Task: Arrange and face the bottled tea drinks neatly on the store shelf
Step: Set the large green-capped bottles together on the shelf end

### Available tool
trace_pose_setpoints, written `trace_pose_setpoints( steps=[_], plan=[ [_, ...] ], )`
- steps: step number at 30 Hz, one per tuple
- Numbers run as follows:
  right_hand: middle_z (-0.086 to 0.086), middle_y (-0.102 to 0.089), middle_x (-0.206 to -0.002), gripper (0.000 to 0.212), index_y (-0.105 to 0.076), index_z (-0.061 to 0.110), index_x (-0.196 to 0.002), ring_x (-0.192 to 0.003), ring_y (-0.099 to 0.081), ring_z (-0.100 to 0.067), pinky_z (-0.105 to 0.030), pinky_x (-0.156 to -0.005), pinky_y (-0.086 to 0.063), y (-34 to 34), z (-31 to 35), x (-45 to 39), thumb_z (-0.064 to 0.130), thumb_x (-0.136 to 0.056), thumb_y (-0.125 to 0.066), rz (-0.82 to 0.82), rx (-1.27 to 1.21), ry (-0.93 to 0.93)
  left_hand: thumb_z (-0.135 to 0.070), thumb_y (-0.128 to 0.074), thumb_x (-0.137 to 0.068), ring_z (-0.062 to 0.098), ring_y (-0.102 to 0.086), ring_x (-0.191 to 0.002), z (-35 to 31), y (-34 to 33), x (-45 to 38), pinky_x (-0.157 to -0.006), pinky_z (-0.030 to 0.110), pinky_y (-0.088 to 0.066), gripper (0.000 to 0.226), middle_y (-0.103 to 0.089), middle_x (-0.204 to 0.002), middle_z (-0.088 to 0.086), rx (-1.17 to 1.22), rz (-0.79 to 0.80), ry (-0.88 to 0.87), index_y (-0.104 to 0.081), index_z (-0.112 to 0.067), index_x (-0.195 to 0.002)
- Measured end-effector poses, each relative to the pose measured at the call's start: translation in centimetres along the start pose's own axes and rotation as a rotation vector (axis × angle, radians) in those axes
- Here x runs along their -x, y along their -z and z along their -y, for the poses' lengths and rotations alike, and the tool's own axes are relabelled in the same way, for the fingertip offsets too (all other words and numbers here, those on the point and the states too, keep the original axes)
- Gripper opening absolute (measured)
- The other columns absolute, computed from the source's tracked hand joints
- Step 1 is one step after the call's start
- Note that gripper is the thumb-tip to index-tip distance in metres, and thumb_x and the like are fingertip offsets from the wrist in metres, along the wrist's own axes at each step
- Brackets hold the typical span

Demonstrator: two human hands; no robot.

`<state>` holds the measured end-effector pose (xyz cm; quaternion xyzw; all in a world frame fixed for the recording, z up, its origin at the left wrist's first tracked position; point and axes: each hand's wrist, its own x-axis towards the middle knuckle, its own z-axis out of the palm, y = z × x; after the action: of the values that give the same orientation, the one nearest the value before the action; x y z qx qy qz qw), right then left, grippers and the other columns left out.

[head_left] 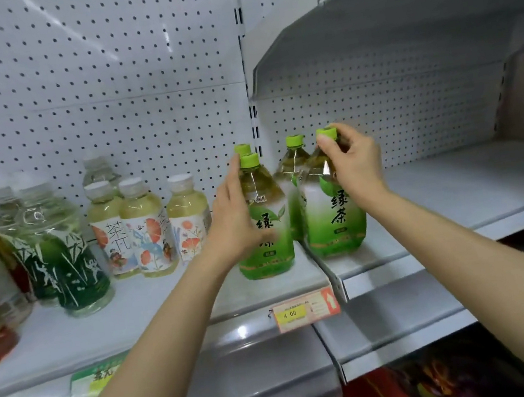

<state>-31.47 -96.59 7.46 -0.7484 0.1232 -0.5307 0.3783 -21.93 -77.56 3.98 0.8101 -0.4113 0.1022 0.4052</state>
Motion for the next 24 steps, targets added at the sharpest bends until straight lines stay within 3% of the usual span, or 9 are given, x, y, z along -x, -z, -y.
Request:
trace_pose_setpoints(
  steps=[5, 9, 13, 17, 20, 24],
  plan=[
    [0.003, -0.069, -0.085, 0.031, -0.067, 0.023, -0.098, -0.082, -0.066, -0.021, -0.048, -0.077, -0.054, -2.1, -2.3, 0.1, 0.050, -0.086, -0.055, -0.022, 0.016, 0.034, -0.027, -0.092, -0.063, 0.024, -0.028, -0.145, 0.4, -1.5, -0.1, -0.117, 0.036, -0.030, 0.131, -0.025, -0.158, 0.007, -0.147, -0.086, 0.008, -0.004, -0.017, -0.159],
    [0.004, -0.068, -0.090, 0.022, -0.064, 0.021, -0.109, -0.080, -0.062, -0.017, -0.043, -0.075, -0.053, -2.6, -3.2, -0.1, 0.037, -0.096, -0.057, 0.003, 0.071, 0.140, -0.030, -0.091, -0.065, 0.022, -0.023, -0.148, 0.5, -2.3, -0.7, -0.120, 0.041, -0.028, 0.127, -0.019, -0.162, 0.003, -0.136, -0.095, 0.035, -0.005, -0.020, -0.158],
    [-0.007, -0.053, -0.136, 0.066, -0.038, 0.020, -0.146, -0.120, -0.050, -0.025, -0.042, -0.098, -0.041, -2.5, -3.7, 1.7, 0.053, -0.092, -0.055, -0.013, 0.398, 0.328, -0.030, -0.091, -0.065, 0.021, -0.023, -0.149, 0.7, -2.2, -1.0, -0.120, 0.042, -0.028, 0.126, -0.020, -0.162, 0.002, -0.134, -0.103, 0.038, -0.006, -0.021, -0.158],
    [-0.024, -0.024, -0.156, 0.107, -0.018, 0.015, -0.154, -0.143, -0.027, -0.041, -0.051, -0.116, -0.025, -2.7, -6.2, 5.3, 0.072, -0.074, -0.060, 0.040, 0.589, 0.495, -0.032, -0.090, -0.067, 0.020, -0.021, -0.150, 1.0, -2.2, -0.8, -0.120, 0.041, -0.027, 0.126, -0.017, -0.163, 0.002, -0.152, -0.097, 0.016, -0.004, -0.021, -0.158],
    [-0.029, -0.014, -0.158, 0.108, -0.022, 0.014, -0.153, -0.146, -0.015, -0.048, -0.060, -0.117, -0.021, -2.3, -8.3, 5.9, 0.072, -0.073, -0.064, 0.089, 0.650, 0.598, -0.030, -0.090, -0.067, 0.022, -0.021, -0.150, 1.0, -2.1, -0.7, -0.120, 0.041, -0.029, 0.127, -0.017, -0.163, 0.003, -0.162, -0.082, -0.002, -0.002, -0.020, -0.158],
    [-0.030, -0.013, -0.157, 0.103, -0.024, 0.012, -0.152, -0.145, -0.014, -0.050, -0.059, -0.118, -0.021, -2.6, -9.1, 5.2, 0.074, -0.077, -0.059, 0.078, 0.686, 0.638, -0.030, -0.089, -0.068, 0.024, -0.022, -0.149, 0.8, -2.1, -0.9, -0.120, 0.042, -0.029, 0.127, -0.017, -0.162, 0.005, -0.184, -0.071, -0.005, -0.001, -0.020, -0.158]
  ],
)
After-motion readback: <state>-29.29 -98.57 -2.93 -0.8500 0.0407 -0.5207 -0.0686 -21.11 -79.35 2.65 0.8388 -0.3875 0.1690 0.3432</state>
